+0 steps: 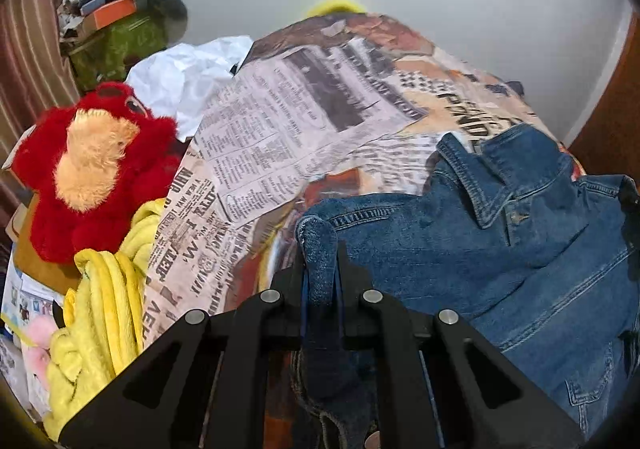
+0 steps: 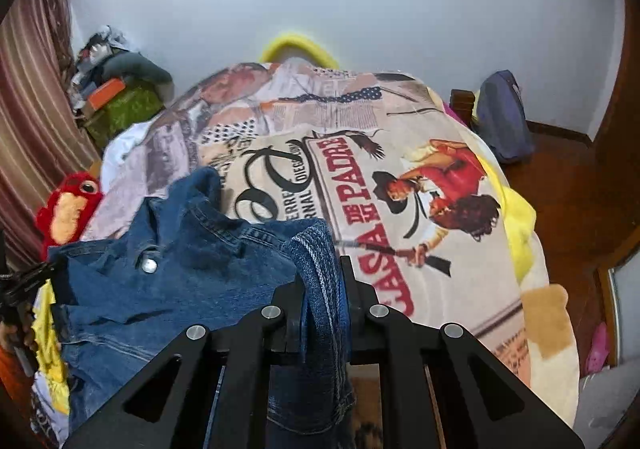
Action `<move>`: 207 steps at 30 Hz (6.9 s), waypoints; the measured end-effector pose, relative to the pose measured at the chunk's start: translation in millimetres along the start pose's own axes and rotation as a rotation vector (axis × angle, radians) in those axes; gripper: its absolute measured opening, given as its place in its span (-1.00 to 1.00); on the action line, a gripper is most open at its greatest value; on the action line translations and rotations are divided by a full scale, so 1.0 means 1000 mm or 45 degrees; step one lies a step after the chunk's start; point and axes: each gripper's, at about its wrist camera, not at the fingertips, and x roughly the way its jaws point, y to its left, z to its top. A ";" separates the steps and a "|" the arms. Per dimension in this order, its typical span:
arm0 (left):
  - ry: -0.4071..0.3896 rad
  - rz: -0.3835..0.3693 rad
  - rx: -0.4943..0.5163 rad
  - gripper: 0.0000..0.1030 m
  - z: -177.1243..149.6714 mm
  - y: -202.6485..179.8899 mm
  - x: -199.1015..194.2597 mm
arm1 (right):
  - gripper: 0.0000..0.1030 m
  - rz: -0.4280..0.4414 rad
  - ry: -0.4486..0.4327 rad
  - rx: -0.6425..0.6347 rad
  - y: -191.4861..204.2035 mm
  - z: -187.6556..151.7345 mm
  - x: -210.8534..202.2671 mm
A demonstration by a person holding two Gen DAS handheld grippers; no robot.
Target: Fold large clothes
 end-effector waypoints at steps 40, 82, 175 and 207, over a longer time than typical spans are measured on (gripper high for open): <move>-0.011 0.070 0.052 -0.22 -0.033 -0.021 -0.050 | 0.53 -0.189 0.002 -0.184 0.017 -0.059 -0.048; 0.321 -0.204 -0.312 0.83 -0.295 0.016 -0.140 | 0.89 0.048 0.276 0.173 0.012 -0.284 -0.173; -0.071 0.095 0.153 0.90 -0.007 -0.043 -0.045 | -0.65 0.029 -0.005 -0.008 0.003 -0.052 -0.043; 0.153 0.121 0.017 1.00 0.038 -0.011 0.087 | -0.65 -0.058 0.118 -0.049 0.045 0.000 0.095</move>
